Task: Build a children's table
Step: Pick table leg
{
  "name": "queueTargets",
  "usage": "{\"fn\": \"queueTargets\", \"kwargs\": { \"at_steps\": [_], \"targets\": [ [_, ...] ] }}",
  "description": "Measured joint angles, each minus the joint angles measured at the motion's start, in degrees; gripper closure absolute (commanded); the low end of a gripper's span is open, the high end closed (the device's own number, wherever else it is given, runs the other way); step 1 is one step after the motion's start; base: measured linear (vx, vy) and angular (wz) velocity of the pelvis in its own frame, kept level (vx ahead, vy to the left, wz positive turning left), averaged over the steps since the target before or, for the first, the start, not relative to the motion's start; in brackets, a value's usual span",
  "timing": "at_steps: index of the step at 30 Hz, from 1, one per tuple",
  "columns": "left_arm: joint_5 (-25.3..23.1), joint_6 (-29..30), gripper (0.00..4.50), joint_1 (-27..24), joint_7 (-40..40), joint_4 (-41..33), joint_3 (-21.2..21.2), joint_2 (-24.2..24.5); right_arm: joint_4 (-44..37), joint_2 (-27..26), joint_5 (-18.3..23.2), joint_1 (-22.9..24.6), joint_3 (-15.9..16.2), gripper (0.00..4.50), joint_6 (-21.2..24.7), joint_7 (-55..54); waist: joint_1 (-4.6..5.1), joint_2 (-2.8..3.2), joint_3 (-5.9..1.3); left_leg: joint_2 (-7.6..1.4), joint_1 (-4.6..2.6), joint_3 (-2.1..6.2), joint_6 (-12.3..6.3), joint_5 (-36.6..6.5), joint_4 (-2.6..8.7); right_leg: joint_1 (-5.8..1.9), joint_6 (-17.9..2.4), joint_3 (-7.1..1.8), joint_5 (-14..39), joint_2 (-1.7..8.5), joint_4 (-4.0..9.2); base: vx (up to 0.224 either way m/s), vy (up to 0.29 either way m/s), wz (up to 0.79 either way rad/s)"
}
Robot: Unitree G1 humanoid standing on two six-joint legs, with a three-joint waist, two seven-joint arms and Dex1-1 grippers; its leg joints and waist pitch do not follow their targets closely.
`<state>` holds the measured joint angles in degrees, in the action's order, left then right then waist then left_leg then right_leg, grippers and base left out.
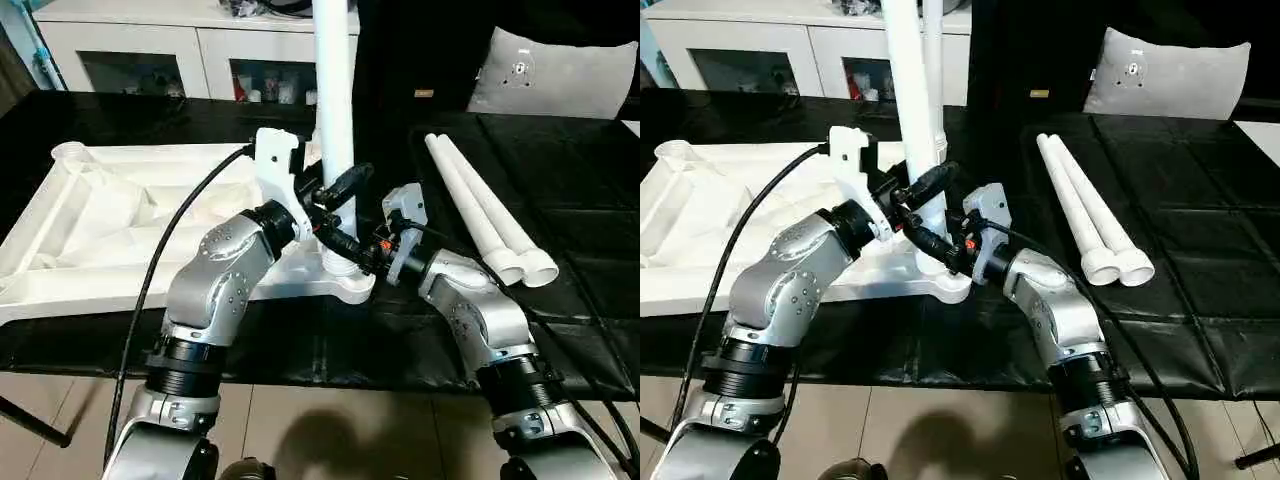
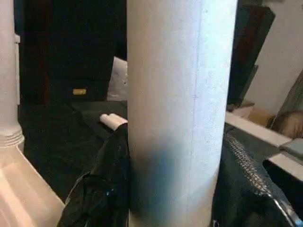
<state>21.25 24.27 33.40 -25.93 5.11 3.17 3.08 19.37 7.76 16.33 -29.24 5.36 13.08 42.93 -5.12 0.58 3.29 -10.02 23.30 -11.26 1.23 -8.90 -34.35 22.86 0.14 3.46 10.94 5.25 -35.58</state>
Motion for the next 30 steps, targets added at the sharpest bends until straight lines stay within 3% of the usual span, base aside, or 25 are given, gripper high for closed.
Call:
{"fn": "queueTargets", "kwargs": {
  "at_steps": [3,6,16,22,25,30],
  "targets": [
    [-0.41,0.01,2.57,0.24,0.55,0.00,0.03,-0.02,0.01,-0.03,-0.06,-0.01,-0.09,2.57,-0.06,-0.28,0.01,0.00,0.00,0.00,0.01,0.00,0.00,0.00,0.04,0.00,0.00,0.00,0.00,0.00,0.03,0.000,0.000,0.00],
    [-0.96,0.01,2.57,0.40,1.05,0.00,0.03,0.06,0.06,-0.21,0.03,-0.01,-0.40,1.87,-0.05,-0.46,0.00,0.00,0.00,0.00,0.01,0.00,0.00,0.00,0.07,0.00,0.00,0.01,0.00,0.00,0.06,0.000,0.000,0.00],
    [-1.51,-0.01,2.57,0.96,2.89,1.46,-1.20,0.49,0.06,-0.08,0.96,-0.34,-1.99,1.02,-0.10,-1.01,0.01,0.01,0.00,0.00,0.03,0.00,0.00,0.00,0.12,-0.01,-0.01,0.03,-0.01,-0.02,0.17,0.000,0.000,0.00],
    [-0.16,0.43,2.57,2.19,1.74,3.83,-3.96,2.39,-2.58,1.51,9.08,-0.36,-8.03,0.56,4.56,1.31,-0.04,0.01,0.00,0.01,0.06,0.00,-0.02,-0.01,0.12,-0.04,-0.03,0.04,-0.05,-0.01,0.24,0.000,0.000,0.00],
    [3.20,2.50,2.57,2.20,-0.69,4.06,-6.19,3.26,-2.50,3.56,11.40,-1.13,-11.62,0.30,7.09,1.31,-0.09,0.01,0.00,0.01,0.06,0.00,-0.02,-0.01,0.12,-0.04,-0.04,0.05,-0.06,-0.01,0.24,0.000,0.000,0.00],
    [8.79,6.89,2.57,2.78,-6.53,4.20,-7.39,3.96,-1.07,6.39,14.86,-2.36,-14.57,0.02,10.85,1.89,-0.24,0.02,0.00,0.01,0.07,0.00,-0.01,-0.01,0.12,-0.03,-0.05,0.06,-0.06,-0.01,0.23,0.000,0.000,0.00]
  ]
}}
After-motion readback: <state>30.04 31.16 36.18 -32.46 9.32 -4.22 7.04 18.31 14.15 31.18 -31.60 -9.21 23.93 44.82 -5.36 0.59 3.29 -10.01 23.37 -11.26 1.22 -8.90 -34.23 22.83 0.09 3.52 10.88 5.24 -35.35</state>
